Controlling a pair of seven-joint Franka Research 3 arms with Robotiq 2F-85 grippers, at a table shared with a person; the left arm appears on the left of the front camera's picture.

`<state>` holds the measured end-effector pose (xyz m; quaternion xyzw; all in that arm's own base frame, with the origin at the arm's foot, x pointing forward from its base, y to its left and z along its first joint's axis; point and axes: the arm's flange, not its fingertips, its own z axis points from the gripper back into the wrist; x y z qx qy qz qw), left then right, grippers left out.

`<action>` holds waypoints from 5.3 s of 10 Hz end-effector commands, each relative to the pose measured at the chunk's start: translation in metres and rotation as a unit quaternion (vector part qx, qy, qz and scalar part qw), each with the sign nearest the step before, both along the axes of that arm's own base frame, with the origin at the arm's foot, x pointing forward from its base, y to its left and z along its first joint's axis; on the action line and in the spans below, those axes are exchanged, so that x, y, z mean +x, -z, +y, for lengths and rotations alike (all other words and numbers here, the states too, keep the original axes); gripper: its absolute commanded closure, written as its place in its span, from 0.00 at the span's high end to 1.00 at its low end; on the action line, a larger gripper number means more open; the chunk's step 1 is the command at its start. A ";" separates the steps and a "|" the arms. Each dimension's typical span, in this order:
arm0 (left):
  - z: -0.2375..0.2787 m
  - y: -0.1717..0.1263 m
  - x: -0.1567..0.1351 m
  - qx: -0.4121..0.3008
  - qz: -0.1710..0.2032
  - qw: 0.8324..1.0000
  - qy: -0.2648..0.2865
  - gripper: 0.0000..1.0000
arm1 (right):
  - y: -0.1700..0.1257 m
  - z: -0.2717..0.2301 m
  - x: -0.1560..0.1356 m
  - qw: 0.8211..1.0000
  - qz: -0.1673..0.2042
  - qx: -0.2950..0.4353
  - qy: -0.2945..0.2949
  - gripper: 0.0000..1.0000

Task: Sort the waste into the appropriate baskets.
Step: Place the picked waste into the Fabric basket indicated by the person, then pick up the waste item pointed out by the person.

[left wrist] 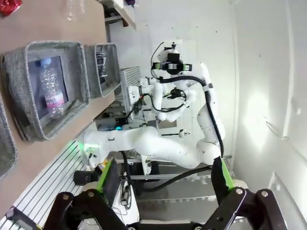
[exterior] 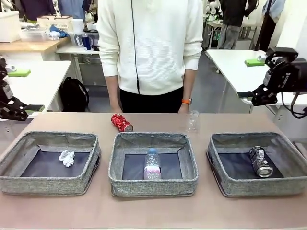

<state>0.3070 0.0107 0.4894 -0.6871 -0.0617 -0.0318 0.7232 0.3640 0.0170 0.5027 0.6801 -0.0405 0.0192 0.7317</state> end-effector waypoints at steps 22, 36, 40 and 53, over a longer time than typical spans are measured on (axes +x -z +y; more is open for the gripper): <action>-0.007 -0.010 -0.004 0.010 0.004 1.000 -0.002 1.00 | -0.001 0.003 0.001 1.000 -0.002 0.015 0.000 1.00; -0.163 -0.019 0.080 0.381 0.116 0.911 -0.105 1.00 | -0.001 0.003 0.001 1.000 -0.002 0.015 0.000 1.00; -0.156 -0.015 0.069 0.359 0.070 0.925 -0.103 1.00 | -0.001 0.003 0.001 1.000 -0.002 0.015 0.000 1.00; -0.289 0.039 0.251 0.620 0.236 0.691 -0.288 1.00 | -0.001 0.003 0.001 1.000 -0.002 0.015 0.000 1.00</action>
